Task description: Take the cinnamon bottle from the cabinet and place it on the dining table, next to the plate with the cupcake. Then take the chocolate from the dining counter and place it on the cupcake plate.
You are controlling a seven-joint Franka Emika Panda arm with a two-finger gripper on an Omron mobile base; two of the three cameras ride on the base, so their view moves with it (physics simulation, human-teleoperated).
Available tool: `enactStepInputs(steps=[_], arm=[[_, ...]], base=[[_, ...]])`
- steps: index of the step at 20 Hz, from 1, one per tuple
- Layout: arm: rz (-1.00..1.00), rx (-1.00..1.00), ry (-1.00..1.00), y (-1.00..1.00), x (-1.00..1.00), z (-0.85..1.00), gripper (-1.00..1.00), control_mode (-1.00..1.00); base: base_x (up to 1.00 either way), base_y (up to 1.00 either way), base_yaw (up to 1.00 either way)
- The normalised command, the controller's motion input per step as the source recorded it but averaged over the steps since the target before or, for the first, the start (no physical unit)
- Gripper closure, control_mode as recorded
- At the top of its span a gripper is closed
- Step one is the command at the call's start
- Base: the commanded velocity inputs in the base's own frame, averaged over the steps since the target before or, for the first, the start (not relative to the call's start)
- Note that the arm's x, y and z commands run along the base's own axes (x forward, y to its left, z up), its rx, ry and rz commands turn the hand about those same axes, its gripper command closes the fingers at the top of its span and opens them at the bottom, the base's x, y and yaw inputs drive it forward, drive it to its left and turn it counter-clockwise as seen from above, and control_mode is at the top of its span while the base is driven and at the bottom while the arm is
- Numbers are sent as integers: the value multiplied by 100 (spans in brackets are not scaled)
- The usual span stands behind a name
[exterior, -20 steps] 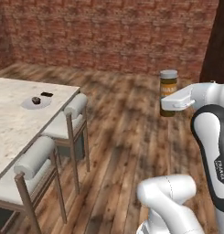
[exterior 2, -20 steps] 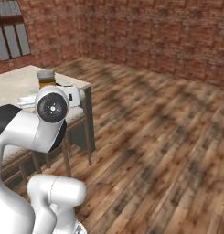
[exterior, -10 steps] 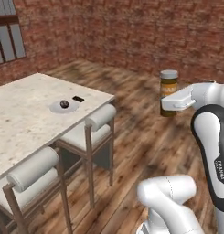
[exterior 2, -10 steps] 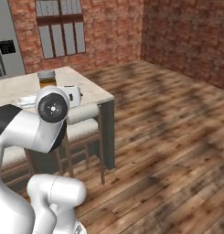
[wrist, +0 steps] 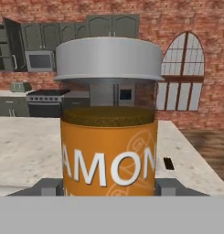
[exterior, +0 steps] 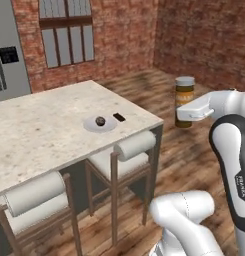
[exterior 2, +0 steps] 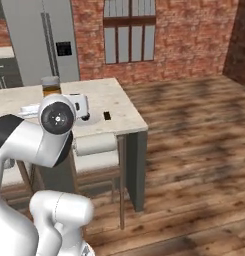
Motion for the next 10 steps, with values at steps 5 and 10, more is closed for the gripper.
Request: enactStepInputs(steps=[5,10], arm=[[0,0,0,0,0,0,100,100],[0,0,0,0,0,0,100,100]], base=[[100,-42,45],[94,-30,47]])
